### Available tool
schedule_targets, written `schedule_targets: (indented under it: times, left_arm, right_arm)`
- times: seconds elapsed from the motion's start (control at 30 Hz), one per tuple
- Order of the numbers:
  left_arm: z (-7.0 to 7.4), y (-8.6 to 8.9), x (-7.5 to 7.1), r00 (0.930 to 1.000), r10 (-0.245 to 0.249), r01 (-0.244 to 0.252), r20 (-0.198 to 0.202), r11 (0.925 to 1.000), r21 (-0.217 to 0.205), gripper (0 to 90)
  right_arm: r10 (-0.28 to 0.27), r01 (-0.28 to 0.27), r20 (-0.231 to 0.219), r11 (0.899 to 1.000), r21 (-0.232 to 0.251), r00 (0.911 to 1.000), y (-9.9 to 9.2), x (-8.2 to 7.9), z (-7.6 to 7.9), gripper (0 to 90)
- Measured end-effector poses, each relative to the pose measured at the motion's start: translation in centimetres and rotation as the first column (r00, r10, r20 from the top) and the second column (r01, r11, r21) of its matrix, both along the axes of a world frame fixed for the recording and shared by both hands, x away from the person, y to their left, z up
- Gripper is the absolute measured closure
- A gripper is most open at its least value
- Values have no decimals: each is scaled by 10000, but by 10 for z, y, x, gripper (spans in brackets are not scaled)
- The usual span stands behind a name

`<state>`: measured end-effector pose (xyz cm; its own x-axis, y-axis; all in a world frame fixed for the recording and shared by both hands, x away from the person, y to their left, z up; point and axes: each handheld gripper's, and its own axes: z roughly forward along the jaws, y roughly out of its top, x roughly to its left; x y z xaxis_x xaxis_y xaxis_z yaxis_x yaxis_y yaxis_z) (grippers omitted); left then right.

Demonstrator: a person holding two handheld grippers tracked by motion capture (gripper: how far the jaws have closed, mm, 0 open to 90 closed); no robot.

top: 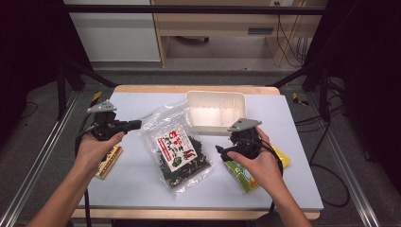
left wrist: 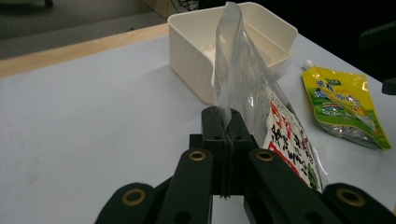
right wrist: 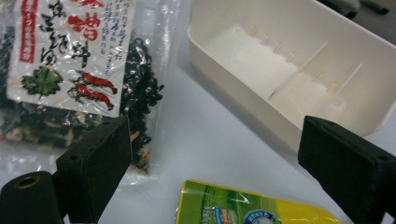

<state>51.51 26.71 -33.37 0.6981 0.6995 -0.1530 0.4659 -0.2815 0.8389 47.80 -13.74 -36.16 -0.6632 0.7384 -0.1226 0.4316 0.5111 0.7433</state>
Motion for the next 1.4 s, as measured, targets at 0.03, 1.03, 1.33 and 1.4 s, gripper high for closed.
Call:
schedule_targets:
  times: [0.03,1.03,1.33,1.4]
  left_arm:
    - [10,-9,1,9996,-197,193,195,9996,213,892]
    - [74,-79,2,9656,-2291,2099,1229,9659,1514,892]
    - [86,-97,-4,9400,-3095,2825,1435,9421,1809,892]
    - [89,-100,-7,9337,-3250,2962,1503,9369,1856,892]
  right_arm:
    - [307,-315,-251,9990,-311,9992,1,4,9,117]
    - [2844,-2646,931,9472,-1812,9542,5,32,105,166]
    - [3192,-2986,777,9328,-2018,9445,12,36,111,194]
    - [3215,-3019,741,9323,-1992,9440,12,36,111,194]
